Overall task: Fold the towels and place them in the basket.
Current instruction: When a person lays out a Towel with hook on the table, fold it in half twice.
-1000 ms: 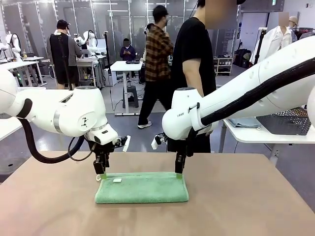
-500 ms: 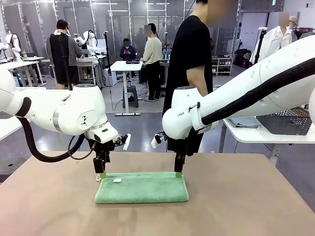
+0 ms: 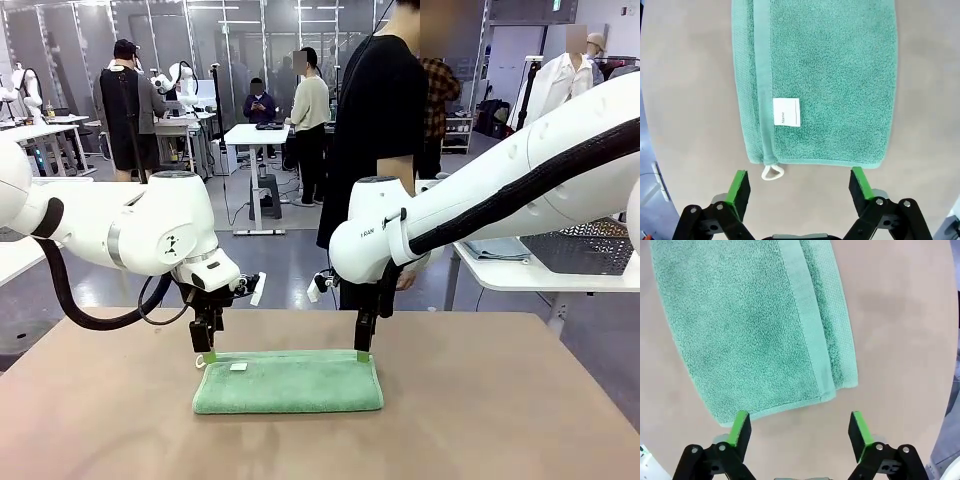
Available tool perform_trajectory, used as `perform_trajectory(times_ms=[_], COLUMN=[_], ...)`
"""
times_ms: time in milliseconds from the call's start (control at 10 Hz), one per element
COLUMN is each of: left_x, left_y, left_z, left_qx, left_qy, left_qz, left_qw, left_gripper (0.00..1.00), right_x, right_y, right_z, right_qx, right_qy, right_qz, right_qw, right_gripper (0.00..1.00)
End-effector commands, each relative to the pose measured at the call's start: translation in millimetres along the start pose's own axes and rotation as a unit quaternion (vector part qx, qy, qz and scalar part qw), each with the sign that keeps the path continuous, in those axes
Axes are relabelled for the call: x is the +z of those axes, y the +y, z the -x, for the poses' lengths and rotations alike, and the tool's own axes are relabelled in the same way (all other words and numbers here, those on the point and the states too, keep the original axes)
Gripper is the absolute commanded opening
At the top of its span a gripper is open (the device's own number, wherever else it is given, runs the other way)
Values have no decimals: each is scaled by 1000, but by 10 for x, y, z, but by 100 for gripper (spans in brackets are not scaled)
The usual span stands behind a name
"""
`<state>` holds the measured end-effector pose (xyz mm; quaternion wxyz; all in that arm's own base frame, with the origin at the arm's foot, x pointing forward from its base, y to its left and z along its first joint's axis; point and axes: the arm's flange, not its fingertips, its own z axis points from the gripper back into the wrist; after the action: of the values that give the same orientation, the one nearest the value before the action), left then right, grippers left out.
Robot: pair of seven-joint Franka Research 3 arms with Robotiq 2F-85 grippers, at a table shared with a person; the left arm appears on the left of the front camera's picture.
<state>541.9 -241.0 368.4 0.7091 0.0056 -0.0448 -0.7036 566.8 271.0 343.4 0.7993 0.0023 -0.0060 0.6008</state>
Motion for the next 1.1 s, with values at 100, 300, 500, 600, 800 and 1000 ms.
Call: perform_trajectory(times_ms=[100, 300, 500, 600, 800, 1000], left_x=[342, 743, 1168, 1388, 1746, 2002], left_y=[-249, -601, -980, -1242, -1702, -2087], left_z=[0, 103, 244, 359, 604, 757], left_qx=[72, 154, 241, 271, 334, 379], left_qy=[25, 16, -1, -30, -58, -68], left_qz=[-6, 10, -24, -41, -88, -124], left_qw=[997, 988, 970, 961, 937, 915], left_gripper=[100, 100, 100, 100, 100, 100], right_x=[196, 362, 442, 471, 438, 380], right_y=[145, 367, 546, 602, 603, 597], right_z=[56, 109, 128, 156, 195, 219], right_qx=[-100, -218, -337, -382, -466, -512], right_qy=[-26, -8, 16, 9, -4, -17], right_qz=[5, 37, 75, 81, 81, 74], right_qw=[995, 975, 938, 921, 881, 856], right_gripper=[100, 100, 100, 100, 100, 100])
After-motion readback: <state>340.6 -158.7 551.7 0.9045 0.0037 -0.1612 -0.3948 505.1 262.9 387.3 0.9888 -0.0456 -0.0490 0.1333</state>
